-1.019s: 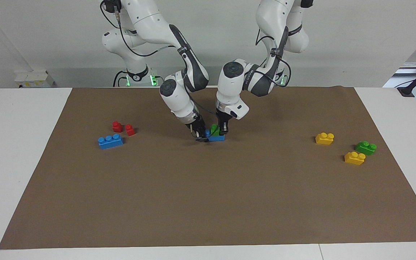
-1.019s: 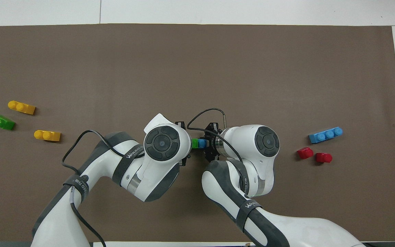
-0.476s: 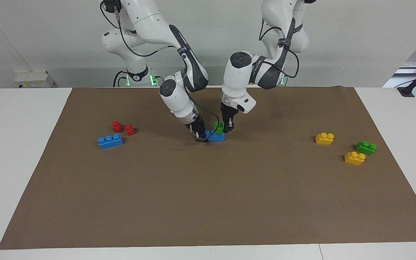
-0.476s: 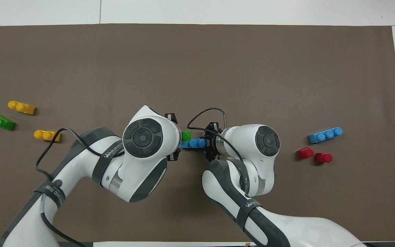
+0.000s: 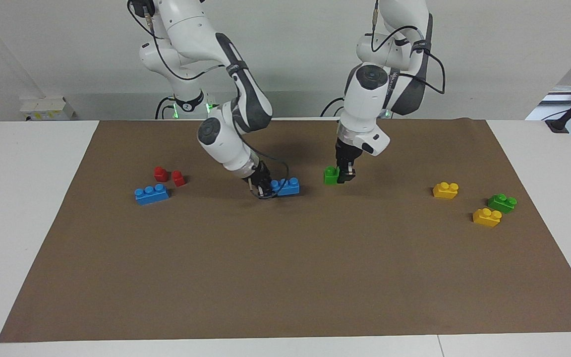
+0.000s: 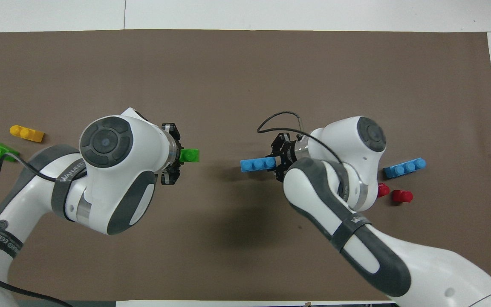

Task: Remove green block with left arm and hold with right
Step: 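Pull the green brick away with the left gripper while the right gripper pulls blue, then lower the green brick near the yellow brick while the right gripper lowers blue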

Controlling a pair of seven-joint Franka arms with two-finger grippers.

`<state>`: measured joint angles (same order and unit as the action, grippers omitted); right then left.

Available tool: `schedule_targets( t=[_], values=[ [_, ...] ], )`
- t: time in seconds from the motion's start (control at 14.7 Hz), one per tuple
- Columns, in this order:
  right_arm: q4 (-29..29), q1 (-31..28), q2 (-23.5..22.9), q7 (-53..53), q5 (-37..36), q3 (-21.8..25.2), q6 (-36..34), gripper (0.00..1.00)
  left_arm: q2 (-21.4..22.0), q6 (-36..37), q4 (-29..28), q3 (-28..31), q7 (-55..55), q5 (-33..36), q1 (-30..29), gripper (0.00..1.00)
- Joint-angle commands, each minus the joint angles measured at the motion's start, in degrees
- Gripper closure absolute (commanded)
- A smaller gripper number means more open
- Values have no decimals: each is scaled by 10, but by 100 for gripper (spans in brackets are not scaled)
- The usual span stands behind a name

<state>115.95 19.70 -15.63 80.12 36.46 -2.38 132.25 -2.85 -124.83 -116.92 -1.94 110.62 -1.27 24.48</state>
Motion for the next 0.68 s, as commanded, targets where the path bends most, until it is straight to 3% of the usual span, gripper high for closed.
schedule_targets(
  t=[0.0,0.2,0.61],
  values=[
    [-65,-65,-2,-30,-55,-6,-90,100,6,15,0,-5,-86,6,-56,100],
    [-108,-136,-6,-83,-81,-7,-154,100,4,17,0,-4,-185,6,-101,100],
    [-99,-257,-25,-210,-88,-5,-178,100,1,9,-1,-5,-363,1,-197,100]
  ],
)
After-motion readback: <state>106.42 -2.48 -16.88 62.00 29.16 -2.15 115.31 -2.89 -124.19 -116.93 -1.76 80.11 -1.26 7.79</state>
